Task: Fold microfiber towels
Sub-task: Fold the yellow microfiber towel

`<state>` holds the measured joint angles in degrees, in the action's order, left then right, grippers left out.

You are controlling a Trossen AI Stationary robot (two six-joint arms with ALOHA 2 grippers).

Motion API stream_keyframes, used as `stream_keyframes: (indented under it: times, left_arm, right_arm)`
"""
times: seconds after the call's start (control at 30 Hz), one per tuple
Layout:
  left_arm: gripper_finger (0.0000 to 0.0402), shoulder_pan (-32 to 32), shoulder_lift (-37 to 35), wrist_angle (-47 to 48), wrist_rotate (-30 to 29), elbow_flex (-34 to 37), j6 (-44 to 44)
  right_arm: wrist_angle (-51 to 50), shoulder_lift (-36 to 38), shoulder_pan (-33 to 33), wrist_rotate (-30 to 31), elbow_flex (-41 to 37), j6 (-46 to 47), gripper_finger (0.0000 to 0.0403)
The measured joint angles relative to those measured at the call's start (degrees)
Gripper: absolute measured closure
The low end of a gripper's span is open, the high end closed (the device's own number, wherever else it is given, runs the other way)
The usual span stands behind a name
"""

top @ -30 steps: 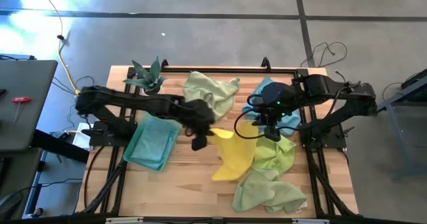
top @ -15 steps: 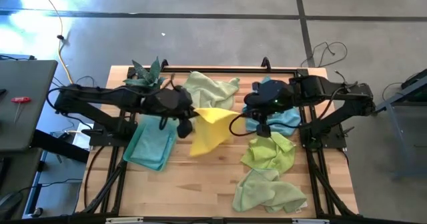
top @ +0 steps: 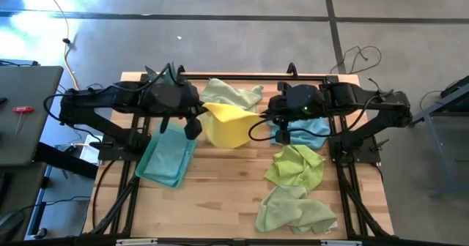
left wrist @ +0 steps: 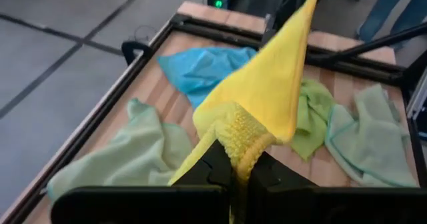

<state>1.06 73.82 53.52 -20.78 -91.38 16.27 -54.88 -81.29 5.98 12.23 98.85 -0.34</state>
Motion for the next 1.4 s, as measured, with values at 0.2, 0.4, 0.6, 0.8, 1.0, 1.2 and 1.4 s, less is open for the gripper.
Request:
stream_keyframes:
  times: [0.2,0.4,0.6,0.8,1.0,1.2,1.4]
  left_arm:
    - [0.0402,-0.54,1.42,5.52,0.27,-0.28,3.31]
    - [0.0402,-1.27,2.62,10.59,-0.35,-0.23,5.98]
    - [0.0401,-2.7,3.37,10.79,0.96,-0.22,8.66]
    - [0.0401,-3.65,3.32,11.12,1.16,-0.22,9.73]
    - [0.0401,-3.76,3.32,10.72,3.27,-0.22,9.72]
    - [0.0401,-3.72,3.78,13.43,2.48,-4.76,9.24]
    - [0.0401,-3.76,5.52,18.43,2.51,-10.85,8.89]
  right_arm:
    - [2.75,0.04,0.0,0.04,0.0,1.02,0.0403]
    - [1.72,0.04,0.0,0.03,0.0,5.27,0.0403]
    - [0.92,0.12,0.0,0.04,0.02,11.63,0.0403]
    - [-1.43,0.24,0.0,0.24,2.01,12.34,0.0403]
    - [-3.79,0.28,0.0,-0.5,5.77,10.64,0.0403]
    - [-7.34,0.35,0.0,-0.4,8.5,10.88,0.0403]
    - [-7.58,0.26,0.01,-0.02,7.03,10.37,0.0403]
